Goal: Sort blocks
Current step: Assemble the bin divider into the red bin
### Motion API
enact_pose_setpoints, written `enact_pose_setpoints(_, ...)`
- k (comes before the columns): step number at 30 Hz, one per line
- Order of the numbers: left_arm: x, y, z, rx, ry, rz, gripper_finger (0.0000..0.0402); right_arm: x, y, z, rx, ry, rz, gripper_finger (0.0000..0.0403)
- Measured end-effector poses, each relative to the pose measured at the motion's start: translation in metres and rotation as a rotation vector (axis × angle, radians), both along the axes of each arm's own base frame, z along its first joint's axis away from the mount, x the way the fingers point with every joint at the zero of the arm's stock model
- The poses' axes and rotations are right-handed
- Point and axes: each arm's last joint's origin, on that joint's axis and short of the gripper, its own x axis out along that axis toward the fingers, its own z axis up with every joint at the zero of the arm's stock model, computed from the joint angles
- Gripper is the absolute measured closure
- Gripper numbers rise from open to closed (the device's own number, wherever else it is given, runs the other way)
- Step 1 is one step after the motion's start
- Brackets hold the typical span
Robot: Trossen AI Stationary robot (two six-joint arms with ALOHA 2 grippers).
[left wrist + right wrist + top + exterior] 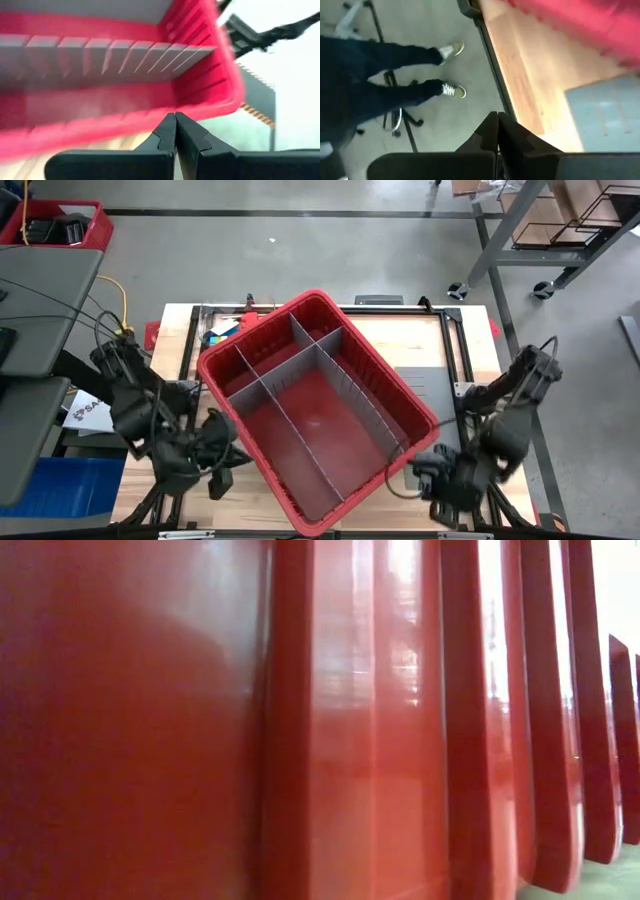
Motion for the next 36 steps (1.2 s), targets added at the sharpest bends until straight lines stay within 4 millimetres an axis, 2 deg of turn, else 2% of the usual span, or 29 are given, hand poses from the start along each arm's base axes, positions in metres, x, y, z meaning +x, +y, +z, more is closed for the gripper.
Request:
enact_pose_setpoints(4, -0.018, -0.005, -0.018, 0.02, 0.155, 0.133, 0.0401, -0.005, 0.018, -0.028, -0.016, 0.058, -0.125, 0.0403)
enact_pose_setpoints(7, -0.031, -0.003, -0.03, 0.058, 0.283, 0.299, 0.0401, -0.001, 0.024, -0.04, 0.012, 0.037, -0.202, 0.0403)
enact_pose_setpoints(8, -0.031, -0.005, -0.035, 0.019, 0.305, 0.347, 0.0401, 0.001, 0.025, -0.044, 0.017, 0.027, -0.217, 0.0403)
enact_pose_setpoints(12, -0.032, -0.007, -0.066, -0.112, 0.448, 0.54, 0.0401, 0.011, 0.021, -0.042, 0.022, -0.047, -0.287, 0.0403)
enact_pose_setpoints(15, -0.038, -0.013, -0.091, -0.125, 0.552, 0.652, 0.0401, 0.019, 0.015, -0.041, 0.016, -0.065, -0.296, 0.0403)
enact_pose_setpoints(18, -0.041, -0.01, -0.104, -0.102, 0.579, 0.714, 0.0401, 0.024, 0.012, -0.038, 0.034, -0.09, -0.296, 0.0403)
enact_pose_setpoints(22, -0.027, -0.001, -0.117, -0.056, 0.529, 0.788, 0.0401, 0.023, 0.002, -0.037, -0.004, -0.044, -0.36, 0.0403)
enact_pose_setpoints(24, -0.024, 0.007, -0.113, -0.029, 0.487, 0.81, 0.0401, 0.022, -0.002, -0.022, -0.015, -0.109, -0.383, 0.0403)
enact_pose_setpoints(28, -0.014, 0.017, -0.111, 0.009, 0.393, 0.841, 0.0401, 0.021, -0.018, 0.022, -0.065, -0.351, -0.432, 0.0403)
enact_pose_setpoints(32, -0.009, 0.027, -0.11, 0.064, 0.359, 0.839, 0.0401, 0.012, -0.058, 0.053, -0.226, -0.378, -0.634, 0.0403)
enact_pose_setpoints(34, -0.007, 0.031, -0.114, 0.08, 0.363, 0.851, 0.0401, 0.003, -0.084, 0.058, -0.359, -0.313, -0.757, 0.0403)
enact_pose_setpoints(36, -0.007, 0.035, -0.121, 0.092, 0.37, 0.886, 0.0401, 0.009, -0.105, 0.06, -0.378, -0.357, -0.878, 0.0403)
